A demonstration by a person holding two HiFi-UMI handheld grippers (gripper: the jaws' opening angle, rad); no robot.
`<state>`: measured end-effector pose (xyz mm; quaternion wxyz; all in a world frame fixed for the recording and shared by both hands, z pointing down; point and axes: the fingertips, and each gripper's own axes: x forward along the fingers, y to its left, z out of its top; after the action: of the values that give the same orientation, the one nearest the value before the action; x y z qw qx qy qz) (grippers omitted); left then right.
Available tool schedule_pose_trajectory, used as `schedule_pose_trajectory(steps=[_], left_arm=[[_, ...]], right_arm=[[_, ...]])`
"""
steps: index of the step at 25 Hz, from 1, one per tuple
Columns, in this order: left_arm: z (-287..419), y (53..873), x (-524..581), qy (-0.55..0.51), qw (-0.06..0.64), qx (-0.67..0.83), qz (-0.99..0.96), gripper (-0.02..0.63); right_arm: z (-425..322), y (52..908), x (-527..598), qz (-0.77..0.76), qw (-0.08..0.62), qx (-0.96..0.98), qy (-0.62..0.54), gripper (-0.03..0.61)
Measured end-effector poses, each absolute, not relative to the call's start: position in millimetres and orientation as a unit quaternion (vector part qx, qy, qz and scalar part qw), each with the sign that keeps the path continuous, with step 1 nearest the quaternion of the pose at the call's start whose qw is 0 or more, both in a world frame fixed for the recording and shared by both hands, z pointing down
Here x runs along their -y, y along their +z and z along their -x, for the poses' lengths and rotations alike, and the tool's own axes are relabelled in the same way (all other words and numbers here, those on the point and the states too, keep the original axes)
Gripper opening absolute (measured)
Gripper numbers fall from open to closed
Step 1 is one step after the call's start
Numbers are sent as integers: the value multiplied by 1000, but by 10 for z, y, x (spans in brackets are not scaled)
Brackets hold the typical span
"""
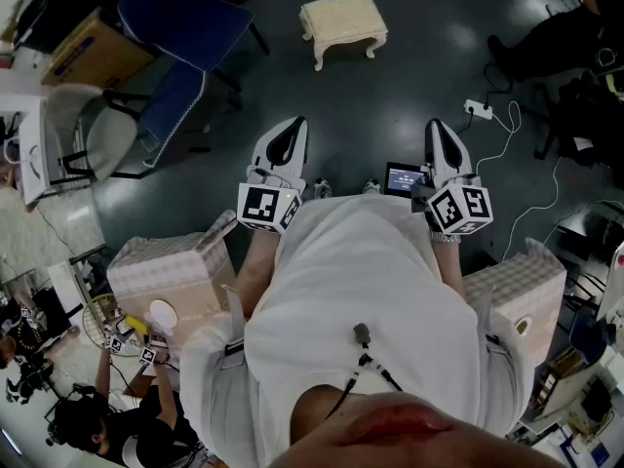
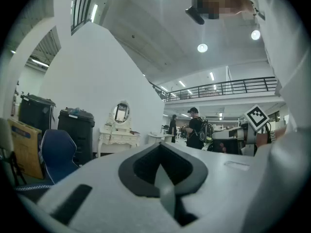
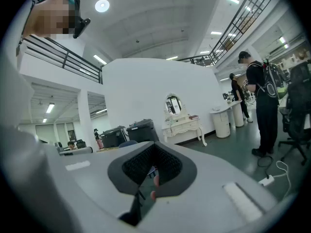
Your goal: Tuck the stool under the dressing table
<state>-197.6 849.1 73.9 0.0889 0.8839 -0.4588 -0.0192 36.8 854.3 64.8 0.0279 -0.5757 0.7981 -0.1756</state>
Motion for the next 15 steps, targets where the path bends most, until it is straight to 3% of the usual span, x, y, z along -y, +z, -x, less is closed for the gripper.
schedule_pose_trajectory(steps=[7, 15], left_arm=[[1826, 829, -8722, -7, 106, 467, -878, 6], [1097, 806, -8974, -1, 114, 471, -874, 6]], right_arm=[[-466, 668, -8747, 564, 25, -808, -171, 8], [-1102, 787, -9003, 546, 31, -814, -195, 8]])
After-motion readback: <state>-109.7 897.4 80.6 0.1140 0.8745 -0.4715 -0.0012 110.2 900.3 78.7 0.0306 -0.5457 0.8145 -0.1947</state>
